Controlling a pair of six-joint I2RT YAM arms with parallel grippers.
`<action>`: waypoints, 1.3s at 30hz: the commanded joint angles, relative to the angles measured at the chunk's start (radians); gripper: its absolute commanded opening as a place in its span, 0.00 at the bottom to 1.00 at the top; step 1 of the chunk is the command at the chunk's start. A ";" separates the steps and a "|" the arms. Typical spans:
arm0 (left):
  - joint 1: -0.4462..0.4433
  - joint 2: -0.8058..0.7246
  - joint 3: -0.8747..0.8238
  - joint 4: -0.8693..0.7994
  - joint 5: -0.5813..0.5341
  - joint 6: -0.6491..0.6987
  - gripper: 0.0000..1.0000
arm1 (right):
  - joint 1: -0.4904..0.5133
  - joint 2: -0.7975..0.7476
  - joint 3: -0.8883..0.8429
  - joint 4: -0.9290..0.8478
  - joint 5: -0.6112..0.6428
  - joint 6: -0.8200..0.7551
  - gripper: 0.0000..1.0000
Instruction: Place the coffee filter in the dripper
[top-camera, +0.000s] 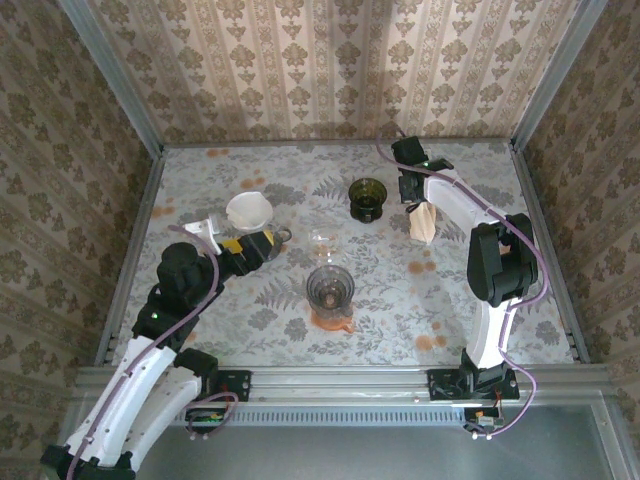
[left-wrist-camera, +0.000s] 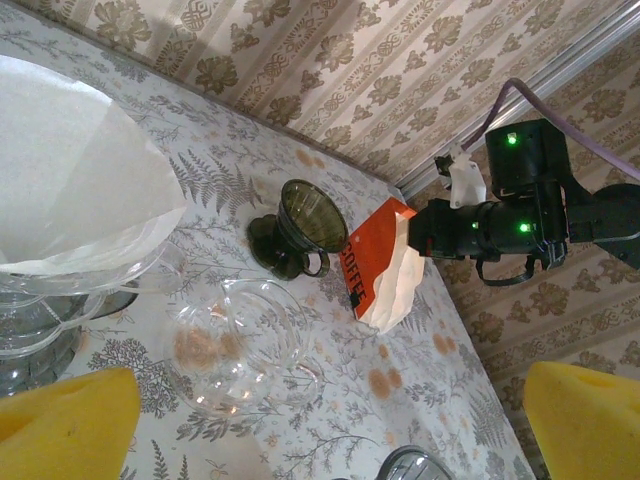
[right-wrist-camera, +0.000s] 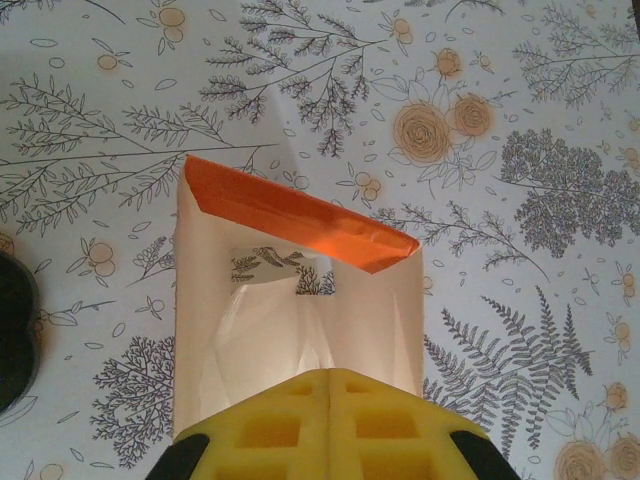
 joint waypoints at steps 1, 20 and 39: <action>0.007 -0.016 -0.003 -0.004 0.015 -0.007 1.00 | 0.007 -0.040 -0.005 0.002 0.028 -0.019 0.00; 0.011 -0.028 0.011 -0.005 0.024 -0.014 1.00 | 0.031 -0.409 -0.157 0.045 0.043 0.020 0.00; 0.016 -0.071 0.069 -0.066 0.031 0.000 1.00 | 0.509 -0.948 -0.200 -0.365 -0.129 0.213 0.00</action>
